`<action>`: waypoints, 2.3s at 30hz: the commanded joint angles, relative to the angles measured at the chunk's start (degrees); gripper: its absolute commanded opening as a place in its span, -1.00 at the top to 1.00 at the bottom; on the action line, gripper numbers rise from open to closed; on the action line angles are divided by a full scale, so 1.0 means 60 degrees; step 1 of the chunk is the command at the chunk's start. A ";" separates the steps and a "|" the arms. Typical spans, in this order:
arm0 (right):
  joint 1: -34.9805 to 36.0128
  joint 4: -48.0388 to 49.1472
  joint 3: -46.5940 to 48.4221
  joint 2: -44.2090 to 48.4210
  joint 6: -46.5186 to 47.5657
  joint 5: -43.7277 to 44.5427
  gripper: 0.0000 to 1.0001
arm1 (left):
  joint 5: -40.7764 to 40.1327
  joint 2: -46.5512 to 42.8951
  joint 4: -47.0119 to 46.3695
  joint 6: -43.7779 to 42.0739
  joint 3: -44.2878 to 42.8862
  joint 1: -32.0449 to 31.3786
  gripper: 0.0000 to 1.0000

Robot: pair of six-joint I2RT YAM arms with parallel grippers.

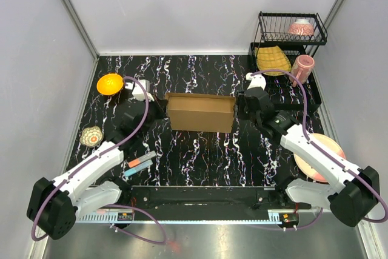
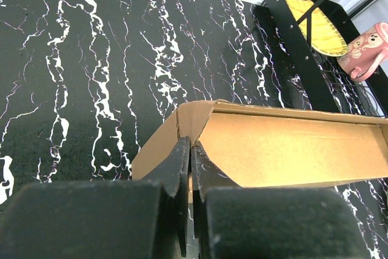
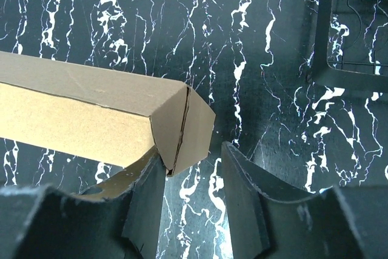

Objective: Fold the paper box

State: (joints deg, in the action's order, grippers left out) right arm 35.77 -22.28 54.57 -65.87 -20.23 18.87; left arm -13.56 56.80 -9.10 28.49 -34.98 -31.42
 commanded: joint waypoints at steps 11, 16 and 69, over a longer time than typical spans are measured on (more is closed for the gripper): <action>0.0103 0.0638 0.0339 0.0329 0.0573 -0.0143 0.13 | -0.0933 0.0524 0.1092 -0.0529 -0.0131 -0.0374 1.00; 0.0117 0.0871 0.0427 0.0445 0.0676 -0.0099 0.15 | -0.0948 0.0597 0.1180 -0.0530 -0.0234 -0.0359 1.00; 0.0118 0.1122 -0.1829 0.0416 -0.0115 0.0399 1.00 | -0.1460 -0.0045 0.2571 -0.0250 -0.0730 -0.0388 0.32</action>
State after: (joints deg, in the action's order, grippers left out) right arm 36.40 -4.56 43.57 -61.28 -19.62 19.14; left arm -19.16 58.35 -5.19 29.95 -35.92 -33.95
